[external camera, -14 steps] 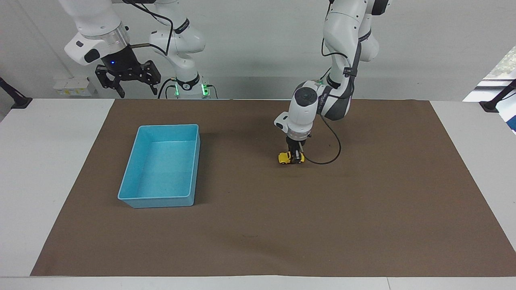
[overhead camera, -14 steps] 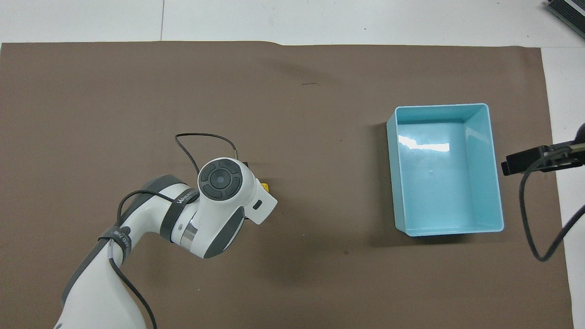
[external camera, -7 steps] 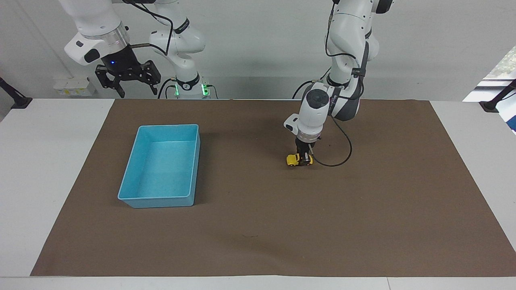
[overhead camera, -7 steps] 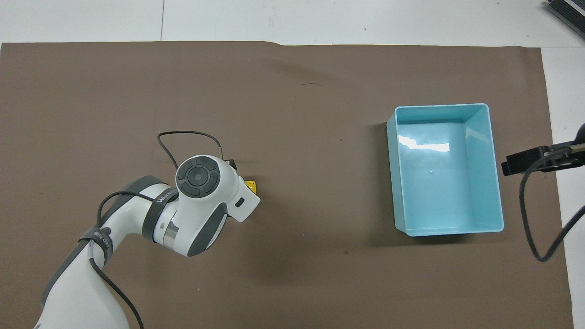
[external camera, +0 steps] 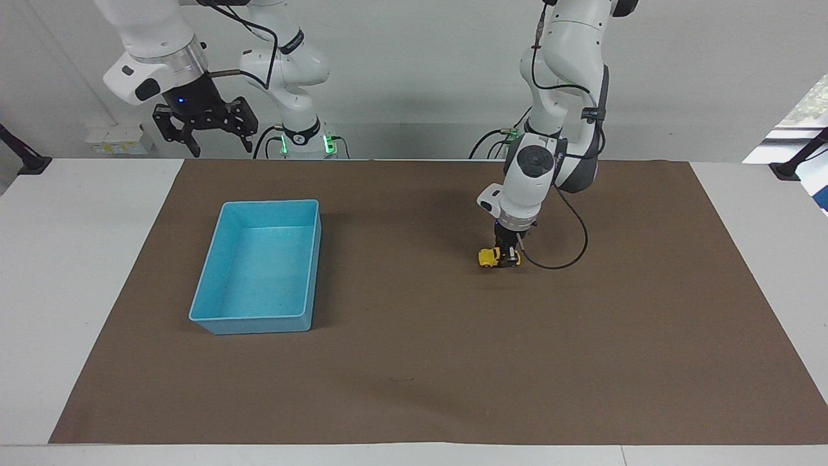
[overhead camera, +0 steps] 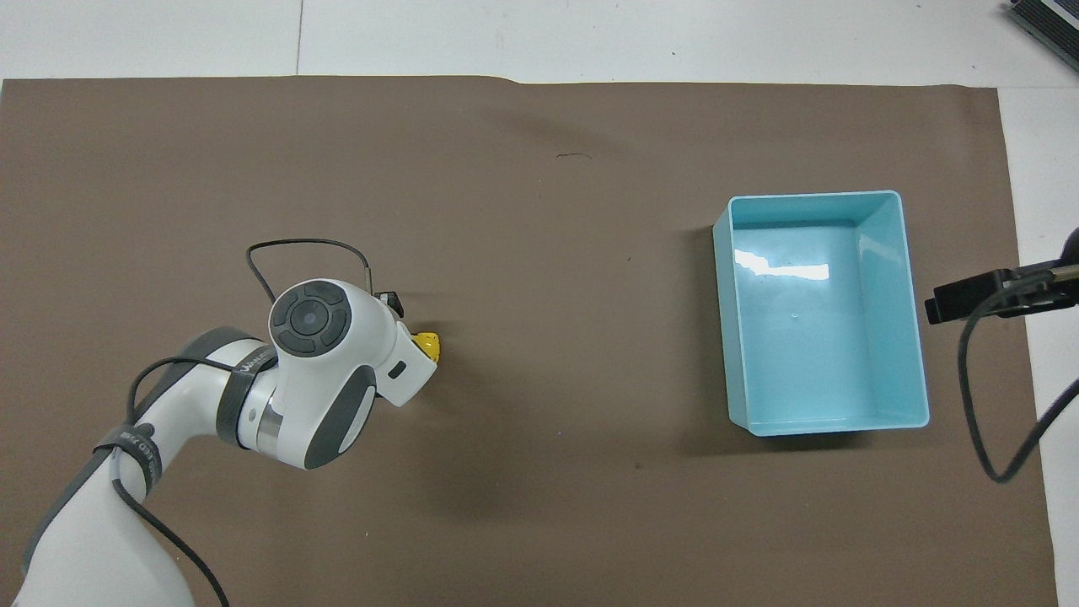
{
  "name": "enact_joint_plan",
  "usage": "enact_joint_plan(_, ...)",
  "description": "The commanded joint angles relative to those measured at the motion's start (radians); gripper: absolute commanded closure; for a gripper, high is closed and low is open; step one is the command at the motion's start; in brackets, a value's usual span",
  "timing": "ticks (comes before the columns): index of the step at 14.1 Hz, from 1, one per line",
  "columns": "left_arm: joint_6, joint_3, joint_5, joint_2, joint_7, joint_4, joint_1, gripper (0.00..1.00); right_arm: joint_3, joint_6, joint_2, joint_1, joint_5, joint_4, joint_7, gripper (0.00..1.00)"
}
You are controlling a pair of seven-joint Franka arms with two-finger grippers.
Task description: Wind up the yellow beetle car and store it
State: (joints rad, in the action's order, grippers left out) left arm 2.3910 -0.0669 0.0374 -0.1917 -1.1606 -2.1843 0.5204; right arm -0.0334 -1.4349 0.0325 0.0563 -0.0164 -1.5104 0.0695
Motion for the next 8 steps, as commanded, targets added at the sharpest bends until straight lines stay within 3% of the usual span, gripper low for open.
enact_joint_plan(1, 0.056, 0.004, 0.012, 0.002, -0.071, -0.048, -0.051, 1.00, 0.006, -0.016, 0.029, -0.010, -0.010, -0.034, -0.005, 0.00)
enact_joint_plan(8, 0.057, 0.004, 0.012, 0.015, -0.137, -0.086, -0.103, 1.00, 0.006, -0.016, 0.029, -0.009, -0.010, -0.034, -0.005, 0.00)
